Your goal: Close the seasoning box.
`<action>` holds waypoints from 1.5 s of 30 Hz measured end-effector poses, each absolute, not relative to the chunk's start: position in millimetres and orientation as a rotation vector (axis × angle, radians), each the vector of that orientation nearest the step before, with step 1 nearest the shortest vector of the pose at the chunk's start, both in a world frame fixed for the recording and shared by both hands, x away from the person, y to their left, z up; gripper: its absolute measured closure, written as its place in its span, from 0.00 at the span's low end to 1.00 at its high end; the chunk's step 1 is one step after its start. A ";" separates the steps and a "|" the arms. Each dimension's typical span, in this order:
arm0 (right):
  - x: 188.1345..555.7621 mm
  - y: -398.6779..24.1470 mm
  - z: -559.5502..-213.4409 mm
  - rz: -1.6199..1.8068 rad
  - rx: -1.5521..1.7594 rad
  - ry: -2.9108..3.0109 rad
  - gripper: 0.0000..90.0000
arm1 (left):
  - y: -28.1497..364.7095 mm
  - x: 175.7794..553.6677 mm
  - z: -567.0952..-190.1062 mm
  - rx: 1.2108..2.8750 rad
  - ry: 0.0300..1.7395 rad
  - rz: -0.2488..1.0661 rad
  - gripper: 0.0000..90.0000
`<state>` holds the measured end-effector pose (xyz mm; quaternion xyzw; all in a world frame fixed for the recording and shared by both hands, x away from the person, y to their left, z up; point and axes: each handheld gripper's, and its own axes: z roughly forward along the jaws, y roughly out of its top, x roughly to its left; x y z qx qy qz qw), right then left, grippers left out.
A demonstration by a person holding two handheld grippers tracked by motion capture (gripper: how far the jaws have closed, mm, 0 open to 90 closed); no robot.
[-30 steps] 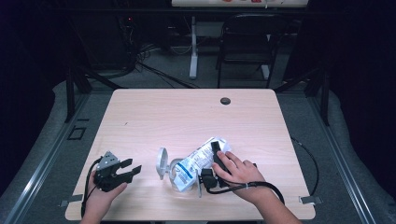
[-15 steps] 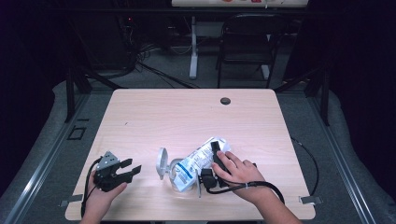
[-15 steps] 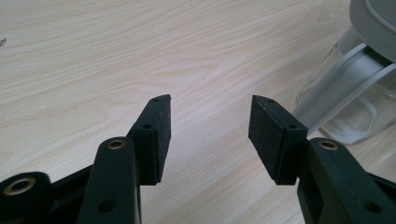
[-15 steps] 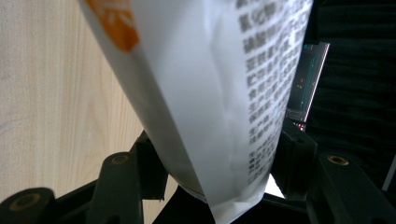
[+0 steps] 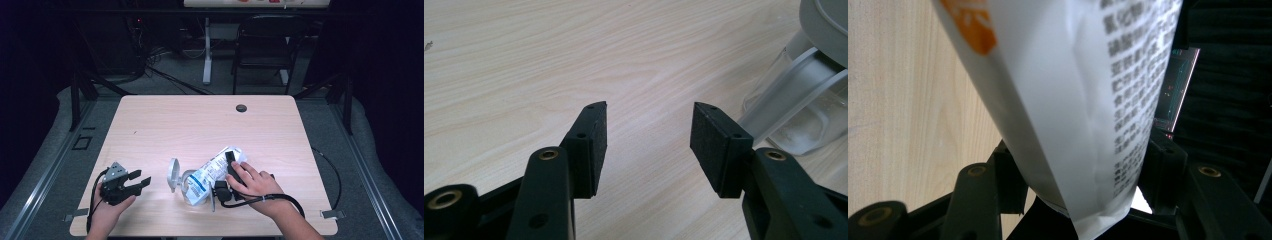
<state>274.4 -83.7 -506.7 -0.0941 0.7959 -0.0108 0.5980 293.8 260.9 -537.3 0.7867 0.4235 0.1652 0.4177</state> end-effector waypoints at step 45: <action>274.1 -81.5 -504.1 -0.065 -0.237 1.848 0.53 | 261.9 293.8 -536.0 1.972 1.061 0.414 0.55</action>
